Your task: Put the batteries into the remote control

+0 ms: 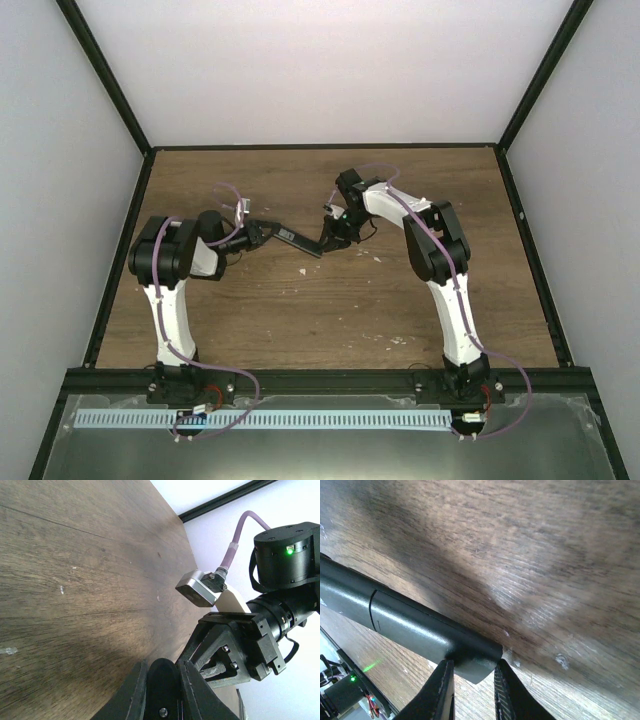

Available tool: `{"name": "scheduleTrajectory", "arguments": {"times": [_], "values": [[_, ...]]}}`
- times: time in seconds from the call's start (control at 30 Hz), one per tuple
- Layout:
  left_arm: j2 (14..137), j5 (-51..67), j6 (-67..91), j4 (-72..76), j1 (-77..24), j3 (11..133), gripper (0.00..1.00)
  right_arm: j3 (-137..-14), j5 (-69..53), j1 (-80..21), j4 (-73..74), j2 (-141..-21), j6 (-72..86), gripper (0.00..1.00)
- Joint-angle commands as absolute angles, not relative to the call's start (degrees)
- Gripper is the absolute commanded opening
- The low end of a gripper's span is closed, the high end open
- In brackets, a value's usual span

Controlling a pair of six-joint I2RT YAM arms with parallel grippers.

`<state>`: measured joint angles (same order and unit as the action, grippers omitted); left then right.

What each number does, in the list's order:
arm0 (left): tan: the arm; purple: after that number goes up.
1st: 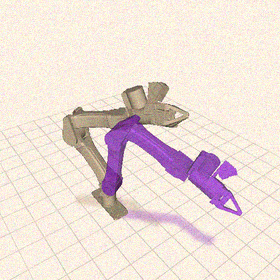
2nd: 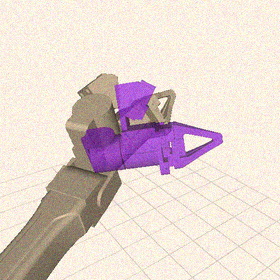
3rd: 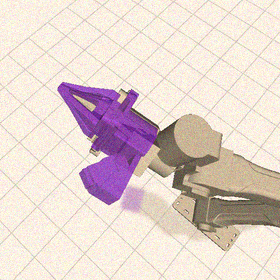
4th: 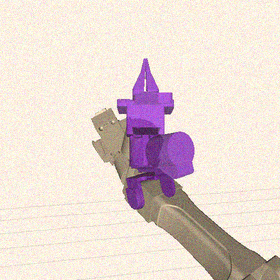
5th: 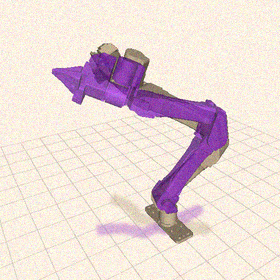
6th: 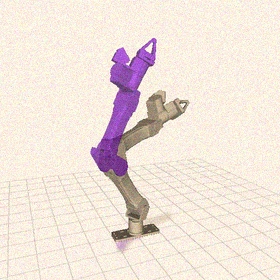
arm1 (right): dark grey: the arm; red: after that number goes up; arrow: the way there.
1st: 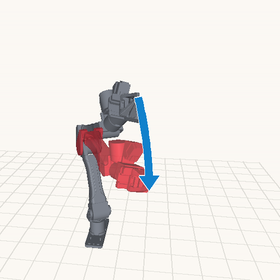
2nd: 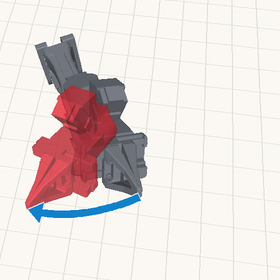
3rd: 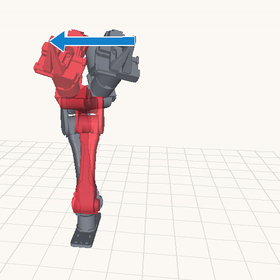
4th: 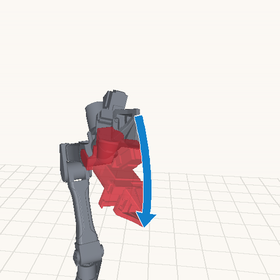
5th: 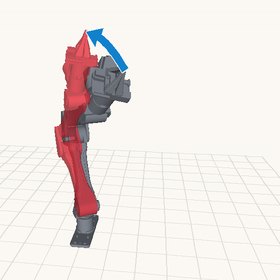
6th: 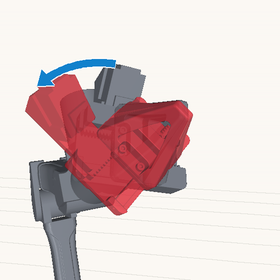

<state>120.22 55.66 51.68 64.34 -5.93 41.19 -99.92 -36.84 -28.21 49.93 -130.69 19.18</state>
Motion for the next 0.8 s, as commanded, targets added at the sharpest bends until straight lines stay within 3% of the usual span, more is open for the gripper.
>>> {"name": "scheduleTrajectory", "arguments": {"times": [0.0, 0.77], "values": [[121.6, 62.4, 49.2, 64.4, -10.7, 40.9, 0.00, -105.0, -37.6, -30.7, 37.6, -135.0, 21.0, 0.15], [123.3, 62.3, 52.9, 69.0, -9.2, 41.0, 0.00, -99.3, -31.5, -29.8, 38.1, -127.2, 18.8, 0.33]]}}
